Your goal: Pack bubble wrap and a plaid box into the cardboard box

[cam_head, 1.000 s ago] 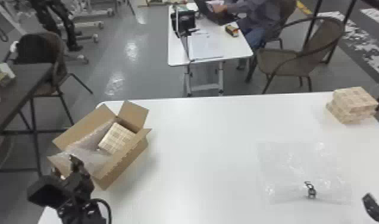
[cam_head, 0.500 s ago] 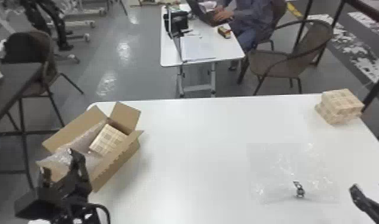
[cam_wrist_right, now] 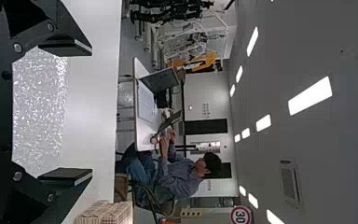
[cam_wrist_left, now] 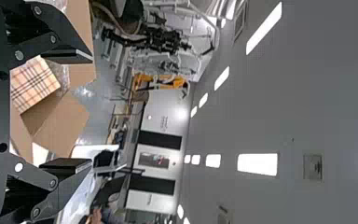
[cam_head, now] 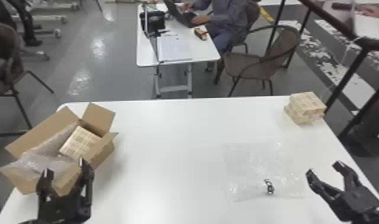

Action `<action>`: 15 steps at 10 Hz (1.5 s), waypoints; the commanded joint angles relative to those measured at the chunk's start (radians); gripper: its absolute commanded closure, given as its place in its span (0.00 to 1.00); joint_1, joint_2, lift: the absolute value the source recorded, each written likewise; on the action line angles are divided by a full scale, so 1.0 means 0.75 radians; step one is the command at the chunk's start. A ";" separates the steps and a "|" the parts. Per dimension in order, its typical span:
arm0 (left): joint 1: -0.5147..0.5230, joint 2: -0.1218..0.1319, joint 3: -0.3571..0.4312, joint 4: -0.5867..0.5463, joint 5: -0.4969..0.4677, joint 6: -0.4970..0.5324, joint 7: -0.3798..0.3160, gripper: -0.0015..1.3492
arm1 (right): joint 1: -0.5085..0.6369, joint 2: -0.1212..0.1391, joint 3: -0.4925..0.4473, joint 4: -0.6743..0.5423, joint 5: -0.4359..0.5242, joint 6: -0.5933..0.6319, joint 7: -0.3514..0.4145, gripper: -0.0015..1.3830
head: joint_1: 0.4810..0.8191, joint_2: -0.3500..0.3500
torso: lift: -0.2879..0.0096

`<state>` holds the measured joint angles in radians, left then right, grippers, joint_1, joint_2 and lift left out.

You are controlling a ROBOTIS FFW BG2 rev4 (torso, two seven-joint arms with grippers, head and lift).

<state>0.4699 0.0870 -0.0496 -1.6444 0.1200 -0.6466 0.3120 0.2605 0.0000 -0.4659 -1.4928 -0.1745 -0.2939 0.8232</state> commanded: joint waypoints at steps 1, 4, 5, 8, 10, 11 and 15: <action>0.051 0.029 0.003 -0.004 -0.019 0.032 -0.087 0.35 | 0.041 0.001 0.036 -0.063 0.018 -0.001 -0.044 0.26 | 0.63 0.44 | 0.91; 0.124 -0.061 0.175 0.033 -0.117 0.091 -0.404 0.35 | 0.107 0.001 0.079 -0.100 0.081 -0.038 -0.095 0.26 | 0.63 0.41 | 0.92; 0.138 -0.119 0.222 0.057 -0.133 0.069 -0.459 0.35 | 0.121 0.001 0.081 -0.094 0.087 -0.050 -0.102 0.26 | 0.63 0.42 | 0.93; 0.145 -0.119 0.352 0.121 -0.170 0.024 -0.569 0.35 | 0.160 0.001 0.081 -0.057 0.079 -0.093 -0.114 0.26 | 0.63 0.47 | 0.95; 0.130 -0.119 0.369 0.141 -0.166 0.028 -0.616 0.35 | 0.166 0.001 0.081 -0.041 0.081 -0.105 -0.122 0.26 | 0.63 0.50 | 0.96; 0.130 -0.119 0.369 0.145 -0.160 0.022 -0.616 0.35 | 0.166 0.001 0.081 -0.032 0.075 -0.105 -0.122 0.26 | 0.63 0.50 | 0.97; 0.128 -0.119 0.379 0.145 -0.150 0.007 -0.612 0.35 | 0.182 0.001 0.081 -0.055 0.075 -0.105 -0.140 0.26 | 0.63 0.51 | 0.98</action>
<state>0.5660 0.0015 0.2333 -1.5355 0.0076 -0.6409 -0.1479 0.3947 0.0000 -0.4050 -1.5329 -0.1183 -0.3728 0.7182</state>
